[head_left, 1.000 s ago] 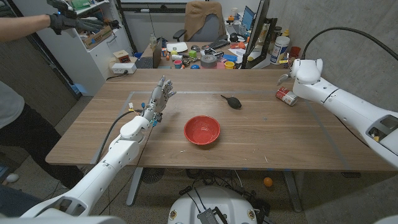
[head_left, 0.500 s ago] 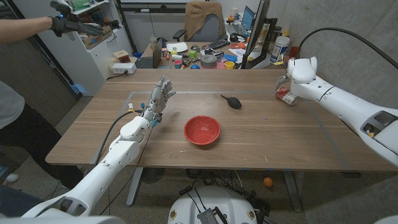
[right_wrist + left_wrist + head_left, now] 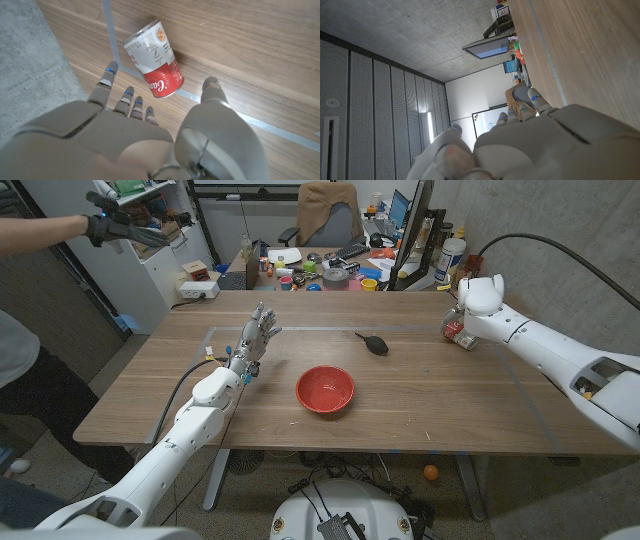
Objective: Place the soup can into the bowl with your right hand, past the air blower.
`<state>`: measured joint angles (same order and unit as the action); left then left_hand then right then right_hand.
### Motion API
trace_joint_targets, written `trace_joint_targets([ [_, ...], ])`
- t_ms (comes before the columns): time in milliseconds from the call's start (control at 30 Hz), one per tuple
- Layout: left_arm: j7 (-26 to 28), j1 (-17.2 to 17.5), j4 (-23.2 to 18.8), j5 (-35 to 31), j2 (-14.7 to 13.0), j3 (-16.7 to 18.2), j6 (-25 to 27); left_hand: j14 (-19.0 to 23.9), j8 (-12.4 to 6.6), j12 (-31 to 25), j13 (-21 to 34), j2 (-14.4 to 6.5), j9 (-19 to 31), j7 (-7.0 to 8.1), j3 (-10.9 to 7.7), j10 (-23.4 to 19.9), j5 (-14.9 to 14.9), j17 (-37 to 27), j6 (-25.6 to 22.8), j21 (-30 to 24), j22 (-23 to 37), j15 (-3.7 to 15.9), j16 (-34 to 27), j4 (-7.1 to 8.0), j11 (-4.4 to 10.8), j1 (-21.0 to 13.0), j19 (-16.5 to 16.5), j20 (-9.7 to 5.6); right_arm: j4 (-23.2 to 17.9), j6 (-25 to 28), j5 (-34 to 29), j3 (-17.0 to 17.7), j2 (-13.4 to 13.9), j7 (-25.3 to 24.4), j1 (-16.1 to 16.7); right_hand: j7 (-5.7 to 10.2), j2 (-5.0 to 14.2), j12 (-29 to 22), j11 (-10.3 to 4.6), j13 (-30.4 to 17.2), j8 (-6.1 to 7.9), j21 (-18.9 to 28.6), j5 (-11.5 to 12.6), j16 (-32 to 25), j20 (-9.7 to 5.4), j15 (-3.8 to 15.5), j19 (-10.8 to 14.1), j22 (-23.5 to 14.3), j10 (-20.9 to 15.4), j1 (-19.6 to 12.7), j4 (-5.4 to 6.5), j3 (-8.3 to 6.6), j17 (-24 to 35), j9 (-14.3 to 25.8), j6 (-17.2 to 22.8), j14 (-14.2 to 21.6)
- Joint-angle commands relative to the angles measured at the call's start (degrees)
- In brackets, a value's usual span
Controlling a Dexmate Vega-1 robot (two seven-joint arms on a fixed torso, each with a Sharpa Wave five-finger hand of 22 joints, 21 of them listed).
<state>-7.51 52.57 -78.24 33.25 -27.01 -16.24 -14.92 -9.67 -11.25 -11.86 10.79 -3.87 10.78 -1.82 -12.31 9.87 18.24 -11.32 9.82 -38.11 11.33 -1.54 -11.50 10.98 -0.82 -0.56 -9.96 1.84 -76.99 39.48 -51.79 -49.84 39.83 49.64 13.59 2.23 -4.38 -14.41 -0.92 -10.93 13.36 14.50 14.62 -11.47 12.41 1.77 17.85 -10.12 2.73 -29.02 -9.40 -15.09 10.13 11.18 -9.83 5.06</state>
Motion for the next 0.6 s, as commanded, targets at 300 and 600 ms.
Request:
trace_joint_targets([
  [300,0.05,-0.29,0.03,-0.29,0.00,-0.20,0.37,-9.41,-0.09,-0.20,0.27,-5.93,0.22,0.16,0.07,12.48,0.35,-0.09,12.03,0.37,0.11,-0.25,-0.23,0.01,-0.49,0.56,-6.70,0.46,3.25,-2.88,0.75,0.09,-0.50,-0.55,0.68,0.76,2.48,0.10,-0.76,0.00,0.41,-0.76,1.23,0.36,-0.97,1.12,2.48,0.08,-1.02,-6.05,-0.17,-1.34,0.07,-0.02,1.17,1.20],
  [600,0.84,-0.23,-0.60,-0.72,-0.05,-0.44,1.04,-9.38,-0.05,-0.19,0.27,-5.92,0.22,0.17,0.12,12.51,0.36,-0.09,12.10,0.40,0.11,-0.25,-0.24,0.01,-0.45,0.56,-6.72,0.51,7.11,-4.40,1.99,-0.40,-1.64,-0.40,-0.37,0.63,2.72,0.21,-0.68,0.04,0.22,-1.00,1.16,0.03,-2.66,1.68,3.82,0.08,-1.69,-8.20,-0.03,-1.34,0.02,-0.06,1.87,2.98],
])
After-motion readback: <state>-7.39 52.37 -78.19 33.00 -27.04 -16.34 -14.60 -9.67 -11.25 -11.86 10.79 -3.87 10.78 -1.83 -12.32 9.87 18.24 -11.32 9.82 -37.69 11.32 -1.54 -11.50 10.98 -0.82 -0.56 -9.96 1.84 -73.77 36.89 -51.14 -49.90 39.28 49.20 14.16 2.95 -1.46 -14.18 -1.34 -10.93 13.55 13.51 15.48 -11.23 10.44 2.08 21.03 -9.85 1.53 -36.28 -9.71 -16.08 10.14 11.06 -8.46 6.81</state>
